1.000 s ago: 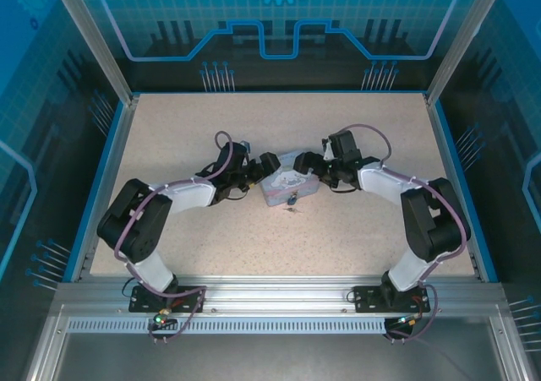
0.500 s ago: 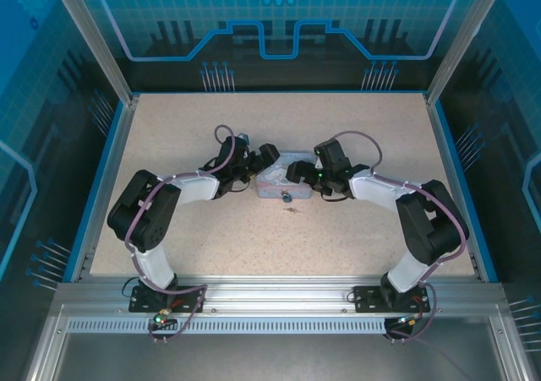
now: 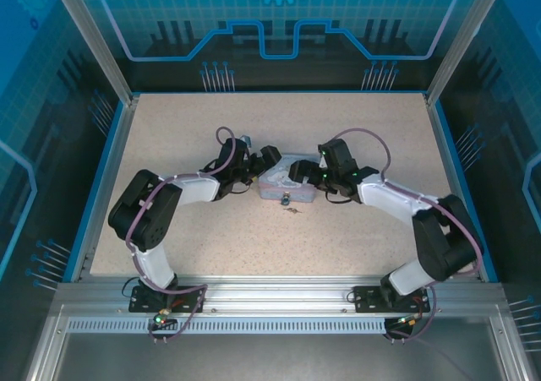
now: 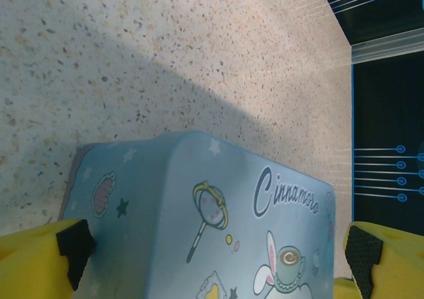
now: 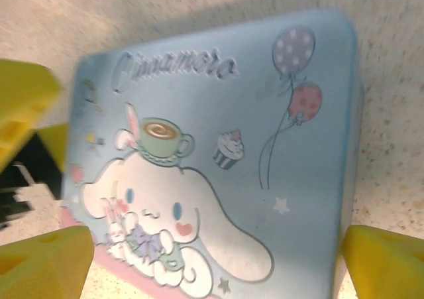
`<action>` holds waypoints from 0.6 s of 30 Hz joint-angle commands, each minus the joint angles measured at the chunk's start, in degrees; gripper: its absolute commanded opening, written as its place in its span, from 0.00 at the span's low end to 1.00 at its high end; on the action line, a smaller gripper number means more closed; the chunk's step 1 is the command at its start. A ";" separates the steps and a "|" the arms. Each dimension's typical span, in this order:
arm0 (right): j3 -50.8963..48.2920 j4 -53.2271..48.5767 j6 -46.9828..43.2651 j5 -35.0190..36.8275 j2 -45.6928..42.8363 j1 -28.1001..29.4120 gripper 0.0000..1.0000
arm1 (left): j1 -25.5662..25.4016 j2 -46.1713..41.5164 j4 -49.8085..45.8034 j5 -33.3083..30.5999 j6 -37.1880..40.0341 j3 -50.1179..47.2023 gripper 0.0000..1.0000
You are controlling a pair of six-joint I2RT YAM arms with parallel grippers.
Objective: Unlock a padlock with a key
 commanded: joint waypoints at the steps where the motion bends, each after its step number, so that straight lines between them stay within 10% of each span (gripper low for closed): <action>1: -1.77 -3.77 -5.27 1.82 -4.86 0.47 0.97 | 0.36 -2.20 1.52 1.94 0.01 -1.82 0.99; 18: -6.34 -3.18 -9.01 -6.13 -3.95 7.75 0.79 | 5.02 -16.56 -6.36 -3.05 3.89 -9.37 0.99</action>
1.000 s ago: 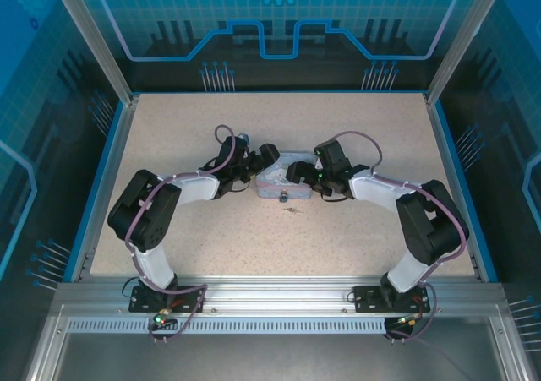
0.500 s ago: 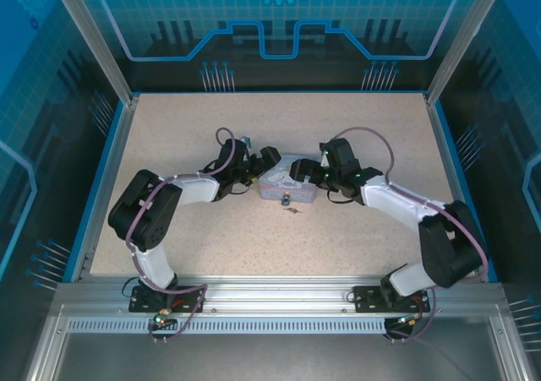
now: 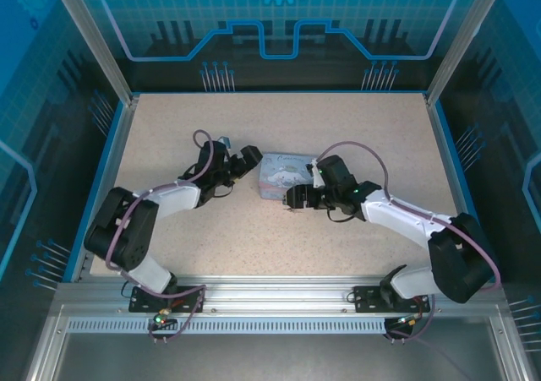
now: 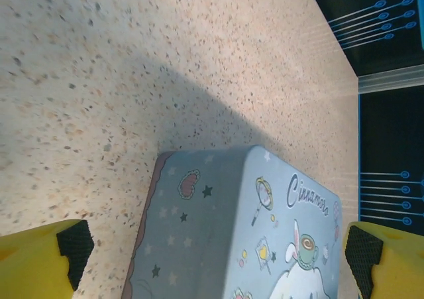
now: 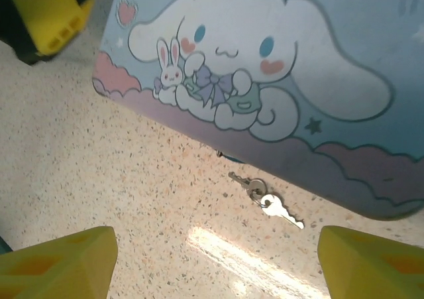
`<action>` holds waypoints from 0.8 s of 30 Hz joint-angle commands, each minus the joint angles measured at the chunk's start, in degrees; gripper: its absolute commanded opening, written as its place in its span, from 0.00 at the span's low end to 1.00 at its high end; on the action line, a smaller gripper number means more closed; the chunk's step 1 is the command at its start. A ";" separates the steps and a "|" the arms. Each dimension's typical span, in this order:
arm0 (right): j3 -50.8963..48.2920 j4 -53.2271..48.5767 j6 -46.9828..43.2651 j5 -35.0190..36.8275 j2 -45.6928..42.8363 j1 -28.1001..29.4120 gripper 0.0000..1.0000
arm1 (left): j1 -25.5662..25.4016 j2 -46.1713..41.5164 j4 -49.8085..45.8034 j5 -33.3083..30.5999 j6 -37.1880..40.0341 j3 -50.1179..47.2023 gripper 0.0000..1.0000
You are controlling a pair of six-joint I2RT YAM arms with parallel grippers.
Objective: Unlock a padlock with a key
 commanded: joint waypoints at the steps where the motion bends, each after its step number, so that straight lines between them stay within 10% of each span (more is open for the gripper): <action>1: 0.02 1.57 -0.62 -1.88 2.96 1.24 0.79 | -0.10 -4.94 -2.72 -1.33 1.70 -2.19 0.99; 24: 8.22 -4.12 -12.43 2.26 13.15 4.47 0.63 | -0.62 -8.87 -3.29 2.67 -0.03 -5.74 0.99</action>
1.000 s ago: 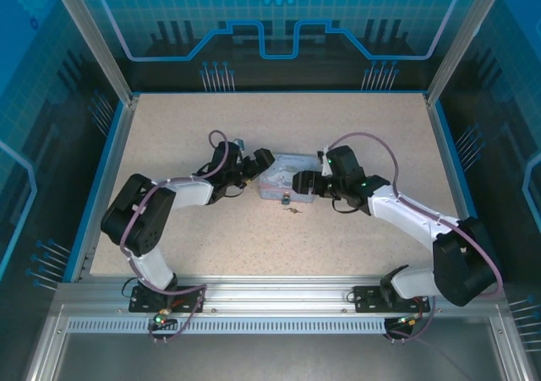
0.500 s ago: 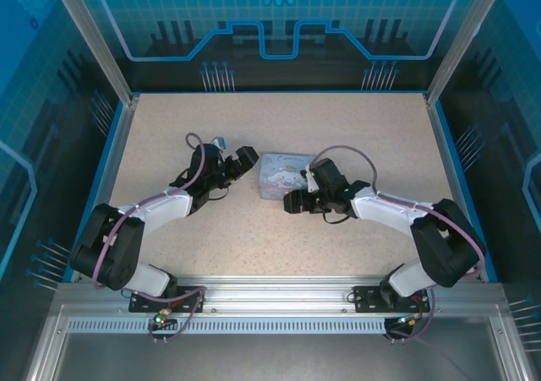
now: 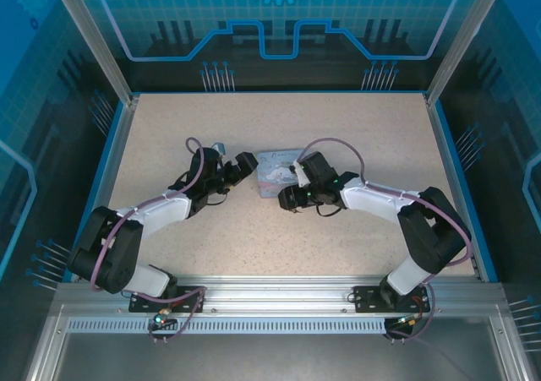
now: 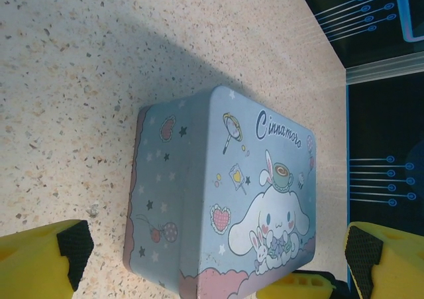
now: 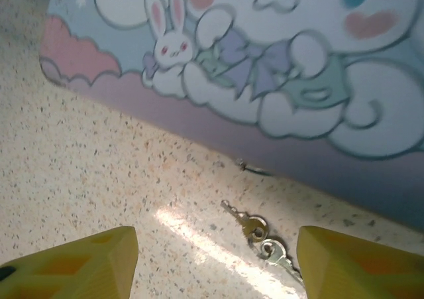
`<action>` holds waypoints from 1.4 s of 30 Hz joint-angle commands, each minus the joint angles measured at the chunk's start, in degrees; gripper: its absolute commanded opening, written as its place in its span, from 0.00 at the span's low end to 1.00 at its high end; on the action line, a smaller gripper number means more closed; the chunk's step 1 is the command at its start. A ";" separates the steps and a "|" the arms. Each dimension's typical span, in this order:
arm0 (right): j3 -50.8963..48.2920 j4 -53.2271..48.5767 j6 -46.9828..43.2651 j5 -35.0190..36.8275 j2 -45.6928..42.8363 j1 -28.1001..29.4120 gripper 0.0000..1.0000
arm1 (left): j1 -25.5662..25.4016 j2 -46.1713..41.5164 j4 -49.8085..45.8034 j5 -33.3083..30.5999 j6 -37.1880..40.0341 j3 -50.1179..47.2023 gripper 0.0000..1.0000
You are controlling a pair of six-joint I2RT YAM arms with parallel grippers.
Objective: Unlock a padlock with a key
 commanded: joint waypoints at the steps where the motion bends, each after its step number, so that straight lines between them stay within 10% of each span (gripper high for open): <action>1: 0.49 -2.69 -3.75 2.25 0.93 2.40 0.61 | -0.42 -1.04 -0.08 1.58 0.11 -0.65 0.99; 15: 5.82 -8.07 -11.55 16.32 7.82 7.69 0.50 | -0.62 -0.37 0.50 2.48 -1.22 -0.40 0.99; 42: 5.14 -9.26 -14.16 20.19 12.57 9.34 0.29 | -0.54 0.04 -0.19 2.45 -3.16 0.76 0.99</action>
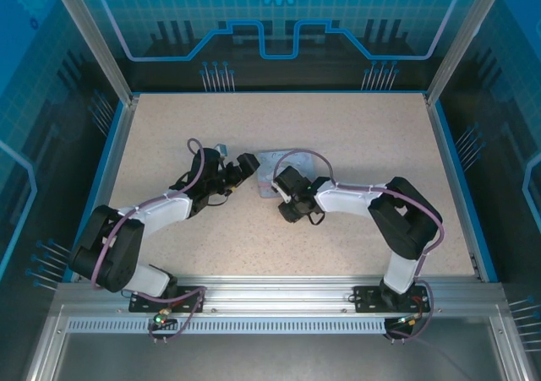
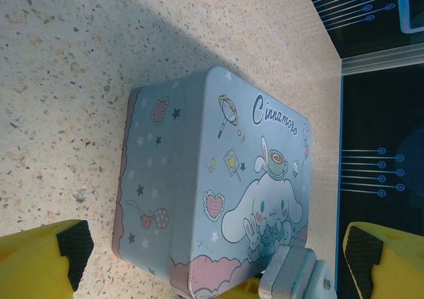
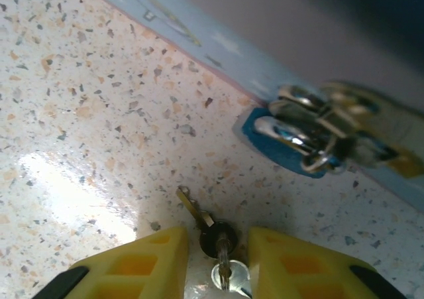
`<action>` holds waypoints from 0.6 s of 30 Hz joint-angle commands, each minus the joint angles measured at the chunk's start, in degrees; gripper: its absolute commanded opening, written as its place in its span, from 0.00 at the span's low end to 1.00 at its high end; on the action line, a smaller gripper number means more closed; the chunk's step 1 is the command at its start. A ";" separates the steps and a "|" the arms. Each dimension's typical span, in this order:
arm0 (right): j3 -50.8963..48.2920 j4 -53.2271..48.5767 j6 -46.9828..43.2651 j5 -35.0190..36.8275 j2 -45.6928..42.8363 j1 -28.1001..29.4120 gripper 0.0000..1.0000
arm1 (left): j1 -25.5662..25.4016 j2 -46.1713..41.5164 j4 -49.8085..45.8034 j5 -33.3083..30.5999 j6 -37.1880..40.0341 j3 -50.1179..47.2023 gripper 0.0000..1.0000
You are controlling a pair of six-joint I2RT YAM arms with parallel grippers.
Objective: Unlock a padlock with a key
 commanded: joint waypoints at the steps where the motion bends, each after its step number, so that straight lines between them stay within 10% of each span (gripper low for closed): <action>1: -0.74 -1.73 -0.23 2.72 2.31 1.08 0.29 | -0.21 -0.84 -1.04 -0.07 -1.58 0.90 0.99; 18: -4.44 0.44 3.03 3.38 1.37 1.87 0.00 | -0.11 -7.48 -17.06 -7.92 -4.13 3.01 0.99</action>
